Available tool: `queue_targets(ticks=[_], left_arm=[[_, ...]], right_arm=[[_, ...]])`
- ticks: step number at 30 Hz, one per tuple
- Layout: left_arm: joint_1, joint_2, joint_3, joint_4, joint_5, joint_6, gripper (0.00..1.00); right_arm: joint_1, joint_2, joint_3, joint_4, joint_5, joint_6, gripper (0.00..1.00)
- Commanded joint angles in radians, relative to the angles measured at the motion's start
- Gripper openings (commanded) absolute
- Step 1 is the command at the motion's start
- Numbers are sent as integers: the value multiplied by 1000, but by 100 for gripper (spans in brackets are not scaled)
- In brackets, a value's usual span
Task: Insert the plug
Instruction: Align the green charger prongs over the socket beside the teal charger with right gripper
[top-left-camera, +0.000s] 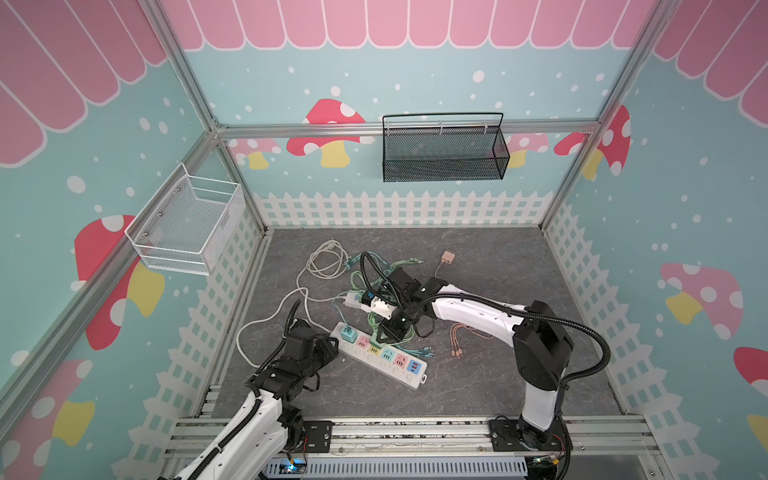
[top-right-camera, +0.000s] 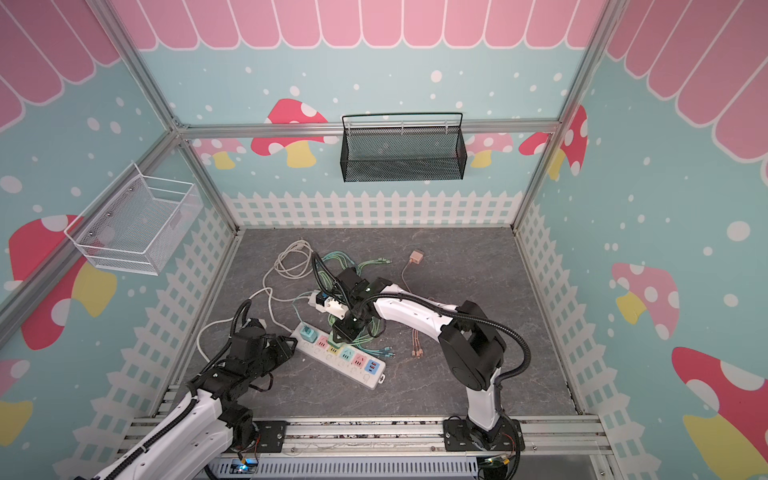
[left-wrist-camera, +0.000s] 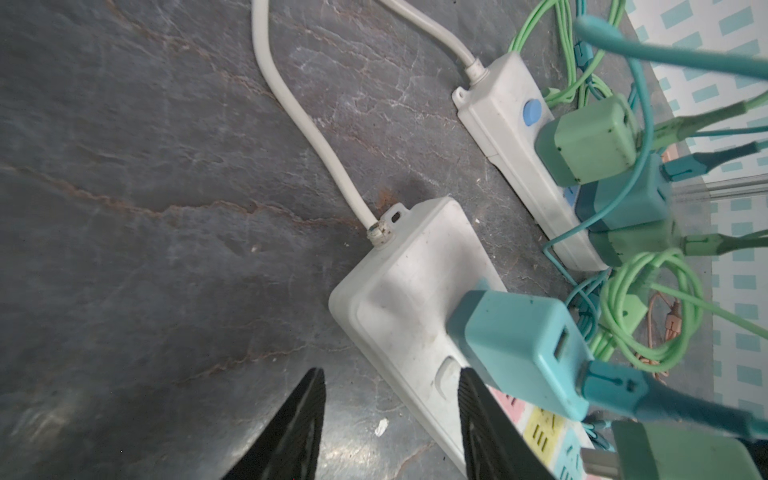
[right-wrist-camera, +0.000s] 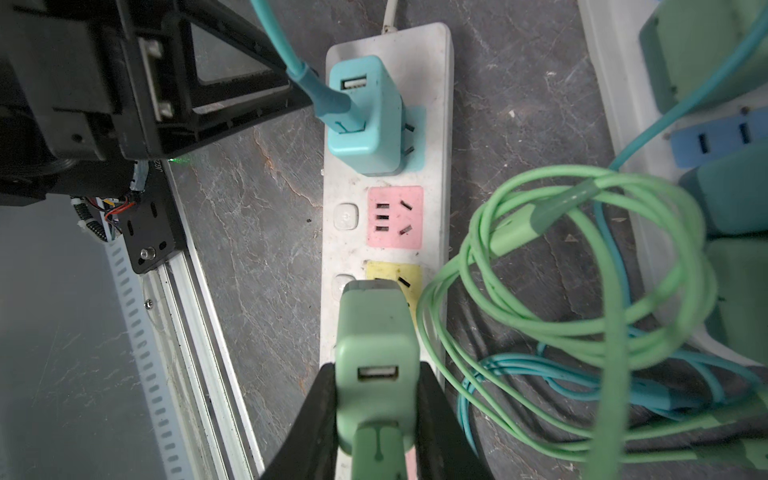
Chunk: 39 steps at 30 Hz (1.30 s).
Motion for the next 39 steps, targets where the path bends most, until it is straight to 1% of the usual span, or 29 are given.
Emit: queue_targets(ticks=[1,3,5,14,21,24,28,33,39], left_arm=[[12,12,-19,36,5,6,50],[20,23,-20,43,7,12,49],[28,36,-20,53,11,16,48],[61,107,-10,100,45,42,43],[81,200,16,132,78,61,39],[85,241,30,135,91,67,35],[88,287,42,137,104,73,32],[91,312,49,137,114,74,30],[94,319,44,134,115,69,29]], right_arm=[[9,12,38,-42,7,-29,13],[11,12,45,-50,9,-32,13],[12,47,52,-57,8,-32,13],[24,73,66,-77,7,-34,13],[28,85,78,-83,21,-33,13],[31,96,88,-90,29,-35,13],[36,104,94,-96,39,-37,13],[40,114,101,-101,46,-42,13],[45,115,102,-114,78,-42,13]])
